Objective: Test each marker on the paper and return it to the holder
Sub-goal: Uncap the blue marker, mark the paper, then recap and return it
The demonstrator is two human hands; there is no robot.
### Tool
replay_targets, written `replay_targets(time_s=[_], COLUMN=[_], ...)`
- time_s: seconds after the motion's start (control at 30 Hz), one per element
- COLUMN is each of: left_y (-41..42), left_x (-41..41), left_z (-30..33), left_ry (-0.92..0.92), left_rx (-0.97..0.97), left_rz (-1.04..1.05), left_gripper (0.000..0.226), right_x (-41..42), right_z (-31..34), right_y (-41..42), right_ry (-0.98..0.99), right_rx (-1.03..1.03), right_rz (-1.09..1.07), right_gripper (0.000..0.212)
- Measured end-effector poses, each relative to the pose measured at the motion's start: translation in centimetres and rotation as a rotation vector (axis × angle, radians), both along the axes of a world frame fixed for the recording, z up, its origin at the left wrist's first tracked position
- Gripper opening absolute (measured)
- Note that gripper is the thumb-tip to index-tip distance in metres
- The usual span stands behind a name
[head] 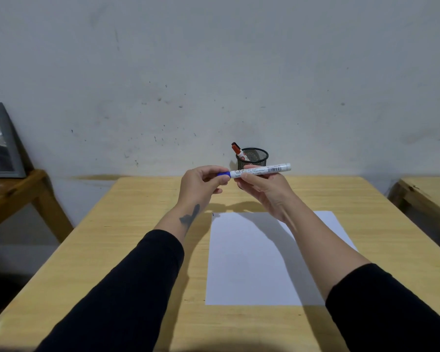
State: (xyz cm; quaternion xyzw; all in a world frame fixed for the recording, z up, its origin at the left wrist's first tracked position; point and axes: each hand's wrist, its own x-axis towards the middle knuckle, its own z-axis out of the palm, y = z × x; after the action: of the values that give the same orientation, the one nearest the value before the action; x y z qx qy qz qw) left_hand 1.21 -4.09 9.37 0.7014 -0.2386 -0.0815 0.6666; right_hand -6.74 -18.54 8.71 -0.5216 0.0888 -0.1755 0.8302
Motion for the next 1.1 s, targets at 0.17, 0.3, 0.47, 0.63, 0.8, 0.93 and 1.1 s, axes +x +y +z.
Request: replay_targets(time_s=[0.17, 0.3, 0.47, 0.63, 0.8, 0.93, 1.1], left_y=[-0.1, -0.4, -0.8, -1.2, -3.3, -5.0, -8.0], left_x=[-0.2, -0.6, -0.2, 1.0, 0.3, 1.3, 3.7], left_z=[0.4, 0.0, -0.2, 0.9, 1.9, 1.9, -1.4], left_ry=[-0.069, -0.072, -0.049, -0.105, -0.19, -0.146, -0.055], left_rx=[0.021, -0.002, -0.019, 0.03, 0.053, 0.07, 0.307], left_rz=[0.004, 0.02, 0.07, 0.169, 0.085, 0.071, 0.095], left_gripper=[0.013, 0.013, 0.013, 0.012, 0.013, 0.058, 0.087], right_x=[-0.2, -0.2, -0.3, -0.9, 0.3, 2.1, 5.5], right_z=[-0.1, -0.5, -0.1, 0.6, 1.5, 2.3, 6.1], right_y=[-0.2, -0.2, 0.0, -1.8, -1.5, -3.2, -5.5], right_ry=[-0.025, -0.023, 0.026, 0.234, 0.214, 0.176, 0.1], right_rx=[-0.031, -0.012, -0.023, -0.745, -1.424, -1.174, -1.01], right_rz=[0.001, 0.004, -0.069, -0.462, -0.5, -0.522, -0.585], right_gripper=[0.015, 0.026, 0.024, 0.076, 0.033, 0.021, 0.02])
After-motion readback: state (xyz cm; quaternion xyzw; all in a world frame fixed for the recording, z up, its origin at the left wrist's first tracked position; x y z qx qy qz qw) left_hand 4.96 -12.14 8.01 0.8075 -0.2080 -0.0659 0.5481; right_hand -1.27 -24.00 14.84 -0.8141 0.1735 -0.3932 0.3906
